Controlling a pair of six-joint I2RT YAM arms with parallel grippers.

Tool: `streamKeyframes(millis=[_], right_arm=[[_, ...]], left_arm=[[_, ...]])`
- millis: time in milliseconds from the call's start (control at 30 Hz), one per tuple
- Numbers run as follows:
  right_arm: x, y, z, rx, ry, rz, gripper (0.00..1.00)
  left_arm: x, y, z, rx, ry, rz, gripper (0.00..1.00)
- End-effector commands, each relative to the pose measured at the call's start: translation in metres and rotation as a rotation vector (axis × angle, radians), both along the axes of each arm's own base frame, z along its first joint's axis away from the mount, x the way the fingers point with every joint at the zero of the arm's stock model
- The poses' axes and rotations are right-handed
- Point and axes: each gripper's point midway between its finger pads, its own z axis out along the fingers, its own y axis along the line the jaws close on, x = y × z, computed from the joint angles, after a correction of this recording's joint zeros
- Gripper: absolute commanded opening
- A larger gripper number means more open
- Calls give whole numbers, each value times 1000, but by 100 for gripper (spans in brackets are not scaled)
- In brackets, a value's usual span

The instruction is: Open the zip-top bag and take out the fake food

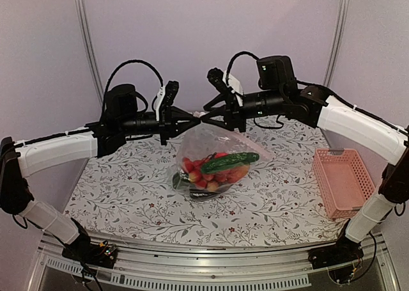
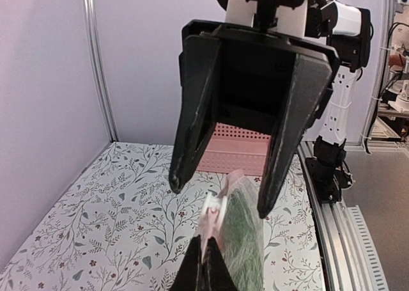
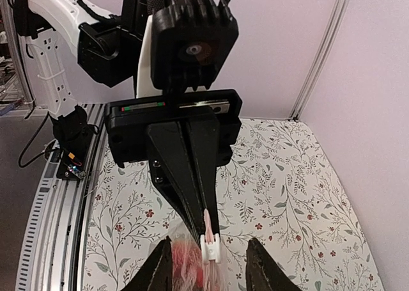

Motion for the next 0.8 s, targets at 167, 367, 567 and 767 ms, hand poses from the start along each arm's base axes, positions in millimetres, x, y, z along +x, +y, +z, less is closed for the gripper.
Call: streamKeyframes(millis=[167,367,567,767], right_arm=[[2,12,-8,-9,15,21,25],[5,11,-16,-24,16,10,12],[5,6,-20,-38,8,-7,3],[8,2,-32,-61,19,-34,0]], left_arm=[[-3,-2,3,-14,-10,-19,0],[-1,3,6,-41,-1,-11,0],[5,11,8,-75,13,6,0],[11,20,16,-113,2,40,0]])
